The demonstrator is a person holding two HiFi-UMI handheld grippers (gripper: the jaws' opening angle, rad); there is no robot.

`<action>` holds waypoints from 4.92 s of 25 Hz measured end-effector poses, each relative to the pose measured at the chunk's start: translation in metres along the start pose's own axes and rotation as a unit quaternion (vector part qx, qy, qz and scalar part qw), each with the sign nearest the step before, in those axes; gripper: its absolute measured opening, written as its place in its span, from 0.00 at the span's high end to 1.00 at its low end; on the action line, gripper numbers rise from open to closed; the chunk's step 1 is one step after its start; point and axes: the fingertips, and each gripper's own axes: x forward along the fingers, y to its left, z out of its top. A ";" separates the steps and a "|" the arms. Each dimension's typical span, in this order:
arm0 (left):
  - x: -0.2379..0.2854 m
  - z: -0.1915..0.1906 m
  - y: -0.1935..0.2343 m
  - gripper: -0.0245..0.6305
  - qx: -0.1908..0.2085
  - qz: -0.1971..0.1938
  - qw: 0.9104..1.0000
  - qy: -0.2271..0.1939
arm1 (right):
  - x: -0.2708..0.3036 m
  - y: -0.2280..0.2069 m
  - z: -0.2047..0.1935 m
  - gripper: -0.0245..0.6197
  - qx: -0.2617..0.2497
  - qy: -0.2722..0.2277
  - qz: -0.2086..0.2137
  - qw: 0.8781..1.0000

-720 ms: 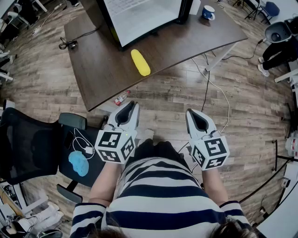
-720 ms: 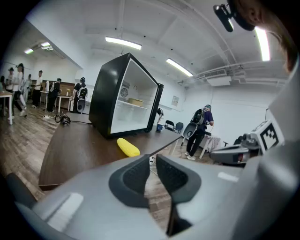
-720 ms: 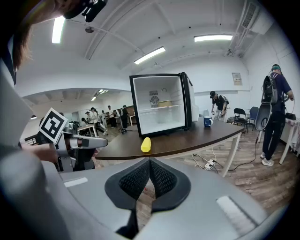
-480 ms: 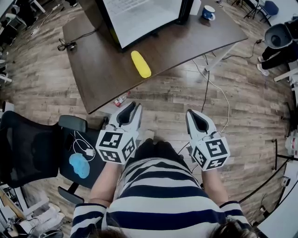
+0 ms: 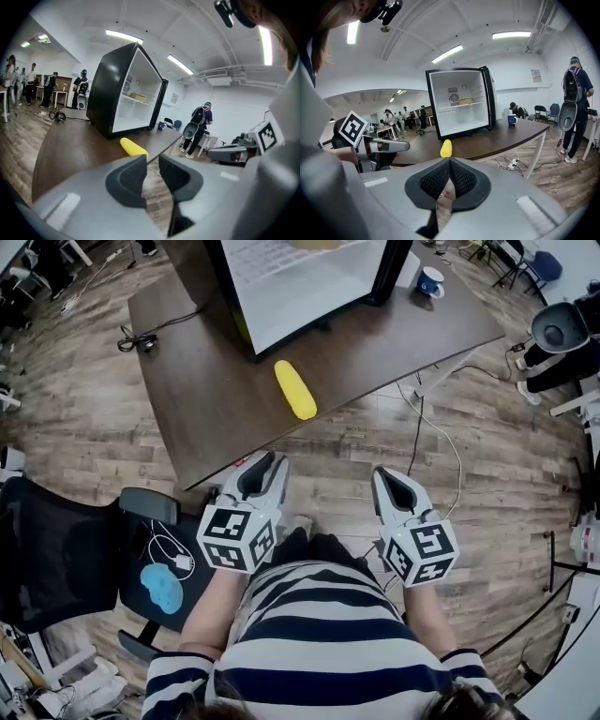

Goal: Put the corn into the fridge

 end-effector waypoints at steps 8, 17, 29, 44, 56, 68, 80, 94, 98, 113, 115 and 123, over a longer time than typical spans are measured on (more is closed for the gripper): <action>0.013 0.003 0.032 0.96 0.008 -0.012 1.000 0.017 | 0.037 0.016 0.006 0.97 0.002 0.012 0.003 1.000; 0.034 0.005 0.039 0.96 0.010 -0.008 1.000 0.027 | 0.062 0.015 0.011 0.97 -0.004 0.021 0.017 1.000; 0.099 0.019 0.026 0.96 -0.002 0.068 0.997 0.034 | 0.102 -0.059 0.034 0.97 -0.024 0.026 0.080 0.996; 0.162 0.021 0.022 0.96 -0.044 0.227 0.972 0.041 | 0.138 -0.144 0.045 0.97 -0.067 0.058 0.193 0.977; 0.172 0.001 0.031 0.96 -0.071 0.307 0.947 0.059 | 0.161 -0.138 0.032 0.97 -0.090 0.080 0.270 0.955; 0.203 -0.004 0.060 0.96 -0.078 0.313 0.944 0.076 | 0.197 -0.129 0.027 0.97 -0.082 0.104 0.287 0.949; 0.226 -0.018 0.075 0.96 -0.085 0.329 0.934 0.108 | 0.227 -0.124 0.016 0.97 -0.076 0.130 0.304 0.941; 0.224 -0.022 0.082 0.96 -0.074 0.331 0.935 0.102 | 0.238 -0.124 -0.002 0.97 -0.076 0.148 0.313 0.935; 0.225 -0.022 0.083 0.96 -0.069 0.327 0.938 0.094 | 0.240 -0.126 -0.006 0.97 -0.075 0.150 0.313 0.935; 0.217 0.004 0.078 0.96 -0.042 0.301 0.952 0.039 | 0.239 -0.132 -0.003 0.97 -0.070 0.139 0.300 0.941; 0.217 0.010 0.074 0.96 -0.036 0.297 0.953 0.036 | 0.237 -0.133 -0.002 0.97 -0.069 0.138 0.299 0.942; 0.215 0.049 0.061 0.96 -0.021 0.279 0.960 -0.005 | 0.232 -0.134 0.008 0.97 -0.068 0.124 0.295 0.945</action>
